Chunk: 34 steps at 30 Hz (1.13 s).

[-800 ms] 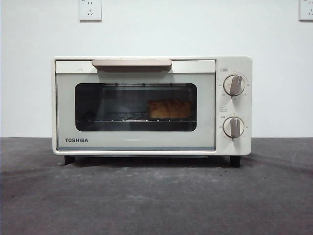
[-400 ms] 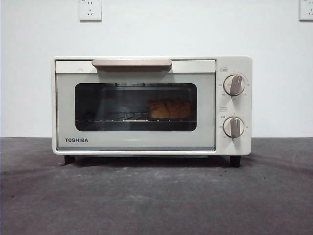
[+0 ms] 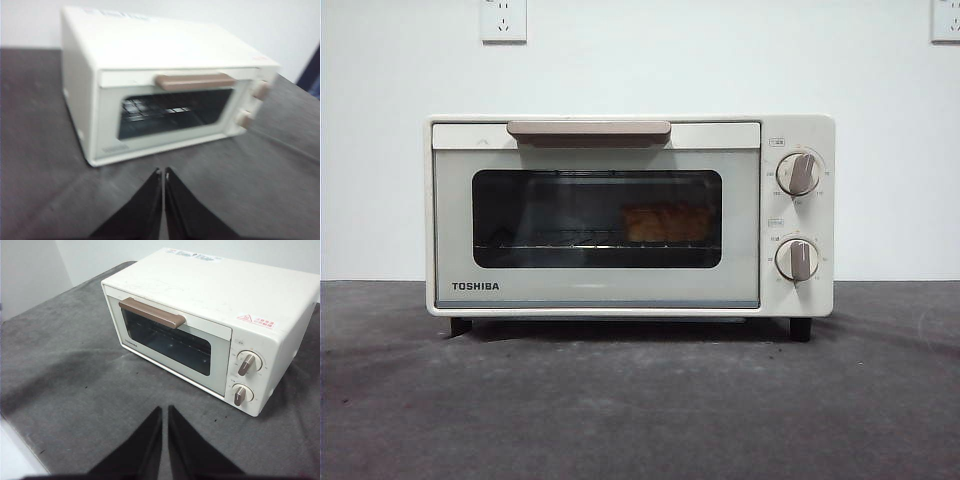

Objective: The left arm flap open the oven, the right arm pick bread and place it into oven, the left arm flap close the oven

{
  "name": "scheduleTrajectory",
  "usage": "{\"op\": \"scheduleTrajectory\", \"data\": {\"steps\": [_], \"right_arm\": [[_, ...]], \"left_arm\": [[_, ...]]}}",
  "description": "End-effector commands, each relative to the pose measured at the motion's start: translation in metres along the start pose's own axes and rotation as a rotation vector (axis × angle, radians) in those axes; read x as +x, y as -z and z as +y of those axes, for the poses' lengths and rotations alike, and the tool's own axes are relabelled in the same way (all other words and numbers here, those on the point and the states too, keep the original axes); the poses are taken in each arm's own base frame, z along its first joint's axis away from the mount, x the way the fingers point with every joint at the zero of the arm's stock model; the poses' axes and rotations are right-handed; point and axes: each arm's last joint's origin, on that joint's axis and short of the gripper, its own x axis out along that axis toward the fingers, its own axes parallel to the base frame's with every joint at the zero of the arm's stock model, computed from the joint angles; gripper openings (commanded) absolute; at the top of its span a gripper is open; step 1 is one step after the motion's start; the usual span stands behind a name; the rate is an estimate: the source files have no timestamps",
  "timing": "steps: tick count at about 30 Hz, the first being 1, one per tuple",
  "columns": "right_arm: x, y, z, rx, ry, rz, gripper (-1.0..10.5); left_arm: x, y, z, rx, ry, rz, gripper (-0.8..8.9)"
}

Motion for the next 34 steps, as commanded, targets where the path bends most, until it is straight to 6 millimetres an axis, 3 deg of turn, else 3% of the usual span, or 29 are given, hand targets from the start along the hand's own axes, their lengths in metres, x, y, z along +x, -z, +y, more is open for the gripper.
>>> {"op": "scheduleTrajectory", "data": {"steps": [1, 6, 14, 34], "right_arm": [[-0.003, -0.005, 0.001, -0.01, -0.006, -0.025, 0.2], [-0.003, -0.005, 0.001, -0.01, -0.006, -0.024, 0.2], [-0.003, -0.005, 0.001, -0.01, -0.006, -0.025, 0.2], [-0.003, -0.005, 0.001, -0.009, -0.006, -0.027, 0.2]], "left_arm": [[0.018, 0.021, 0.013, 0.074, -0.049, -0.094, 0.2], [0.037, 0.068, 0.037, 0.06, -0.282, -0.156, 0.2], [0.047, 0.106, 0.053, 0.031, -0.514, -0.136, 0.2], [0.047, 0.111, 0.055, 0.023, -0.581, -0.106, 0.2]]}}
